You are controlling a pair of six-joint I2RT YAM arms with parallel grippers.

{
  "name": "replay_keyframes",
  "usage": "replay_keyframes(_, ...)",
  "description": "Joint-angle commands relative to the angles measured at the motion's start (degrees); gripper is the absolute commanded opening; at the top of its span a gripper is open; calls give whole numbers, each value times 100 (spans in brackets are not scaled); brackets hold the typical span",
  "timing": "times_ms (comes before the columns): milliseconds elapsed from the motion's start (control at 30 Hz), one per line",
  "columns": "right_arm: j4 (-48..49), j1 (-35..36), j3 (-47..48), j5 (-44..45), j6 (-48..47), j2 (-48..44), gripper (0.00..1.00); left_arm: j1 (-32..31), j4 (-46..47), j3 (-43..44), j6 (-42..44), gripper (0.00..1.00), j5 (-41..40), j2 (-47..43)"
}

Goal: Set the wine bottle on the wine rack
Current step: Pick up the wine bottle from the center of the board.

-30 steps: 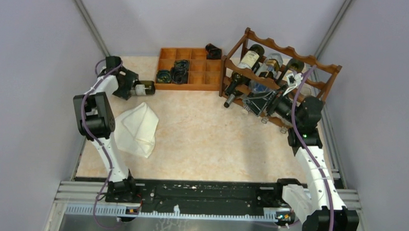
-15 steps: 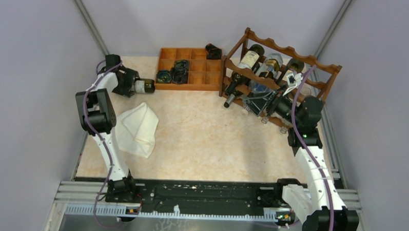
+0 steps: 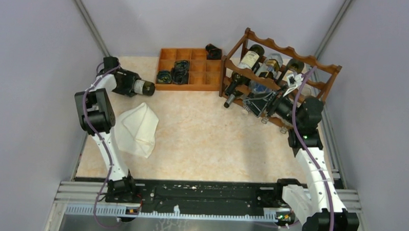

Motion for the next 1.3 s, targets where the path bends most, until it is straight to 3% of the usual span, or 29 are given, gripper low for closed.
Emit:
replay_keyframes(0, 172, 59, 19, -17, -99, -119, 95, -34, 308, -819, 803, 21, 241, -830)
replay_keyframes(100, 195, 64, -4, -30, -86, -117, 95, -35, 1278, -1801, 1678, 0, 637, -1942)
replay_keyframes(200, 229, 68, -26, -29, -70, -116, 95, -32, 2207, -2864, 2382, 0, 1271, -2961)
replay_keyframes(333, 226, 70, -27, -47, -71, -86, 95, -34, 3255, -4188, 2701, 0, 2872, -4026)
replay_keyframes(467, 278, 130, -17, -131, -109, -74, 95, -39, 3696, -5001, 2835, 0, 4451, -4627)
replay_keyframes(600, 257, 417, 70, -190, -543, -98, 95, -180, 3360, -5286, 3264, 0, 5677, -5027)
replay_keyframes(800, -357, 1314, 357, -28, -2625, -34, 98, -847, 2159, -5340, 4079, 0, 6579, -5295)
replay_keyframes(900, -607, 1860, 336, -16, -4289, -130, 98, -1257, 2147, -5459, 3901, 0, 6822, -5326)
replay_keyframes(1033, -1115, 2545, 242, 15, -6706, -245, 99, -1622, 1464, -5387, 4125, 0, 6962, -5269)
replay_keyframes(1167, -1544, 3131, 399, 399, -7938, 76, 98, -1823, 631, -5325, 4441, 0, 6958, -5224)
replay_keyframes(1267, -2115, 3793, 787, 1200, -8856, 593, 98, -1977, 321, -5372, 4499, 0, 6902, -5302)
